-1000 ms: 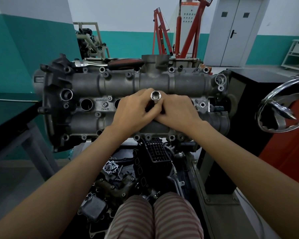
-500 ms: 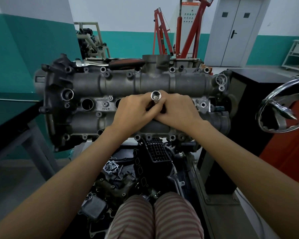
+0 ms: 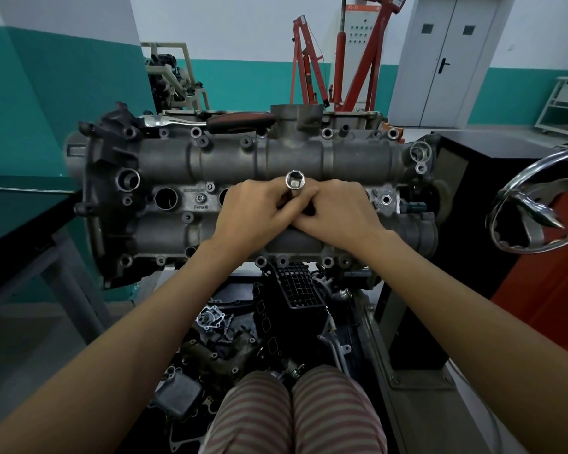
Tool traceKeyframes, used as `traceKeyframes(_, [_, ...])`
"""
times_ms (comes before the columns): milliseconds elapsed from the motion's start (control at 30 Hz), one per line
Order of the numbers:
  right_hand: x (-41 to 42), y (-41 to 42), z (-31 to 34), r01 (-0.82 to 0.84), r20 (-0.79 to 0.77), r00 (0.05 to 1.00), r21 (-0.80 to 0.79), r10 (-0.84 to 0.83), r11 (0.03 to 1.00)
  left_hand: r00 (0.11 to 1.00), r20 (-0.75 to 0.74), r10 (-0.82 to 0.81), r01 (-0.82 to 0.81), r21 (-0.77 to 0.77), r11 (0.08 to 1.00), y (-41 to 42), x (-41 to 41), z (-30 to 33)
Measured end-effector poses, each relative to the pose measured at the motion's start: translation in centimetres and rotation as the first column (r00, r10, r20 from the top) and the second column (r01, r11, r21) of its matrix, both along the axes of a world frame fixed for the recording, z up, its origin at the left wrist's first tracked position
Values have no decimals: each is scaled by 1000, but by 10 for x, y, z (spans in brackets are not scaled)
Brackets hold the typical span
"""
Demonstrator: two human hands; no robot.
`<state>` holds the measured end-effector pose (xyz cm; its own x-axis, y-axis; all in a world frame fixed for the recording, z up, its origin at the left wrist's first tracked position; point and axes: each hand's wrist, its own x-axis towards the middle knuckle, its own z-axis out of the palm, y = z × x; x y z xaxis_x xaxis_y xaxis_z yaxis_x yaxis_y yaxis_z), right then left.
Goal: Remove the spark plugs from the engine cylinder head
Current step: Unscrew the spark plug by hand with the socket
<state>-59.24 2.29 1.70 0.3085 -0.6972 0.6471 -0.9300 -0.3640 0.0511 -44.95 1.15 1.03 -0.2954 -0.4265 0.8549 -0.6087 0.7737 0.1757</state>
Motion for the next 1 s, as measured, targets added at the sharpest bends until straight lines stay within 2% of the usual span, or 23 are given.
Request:
traceKeyframes(200, [-2,-1,-1,-14,-47,999,6,15,1000,999,-8,-36,36,10,999,0,0,-1])
traceKeyframes(367, [0,3,0,-43,4,999,-5,43,999,999,17,-34,34,7,999,2,-1,-1])
traceKeyframes(567, [-2,0,0,5,-2,1000,7,-5,1000,1000,13,-2,2,-2,1000,-2,1,-1])
traceKeyframes(733, [-2,0,-1,-34,-64,997,-21,32,999,998,19,-52,52,5,999,2,0,0])
traceKeyframes(833, [-1,3,0,-70,-24,997,-22,70,997,999,22,-45,44,23,999,2,-1,-1])
traceKeyframes(1000, [-1,1,0,-15,-27,1000,-15,14,1000,1000,-6,-22,22,-7,1000,-2,1,-2])
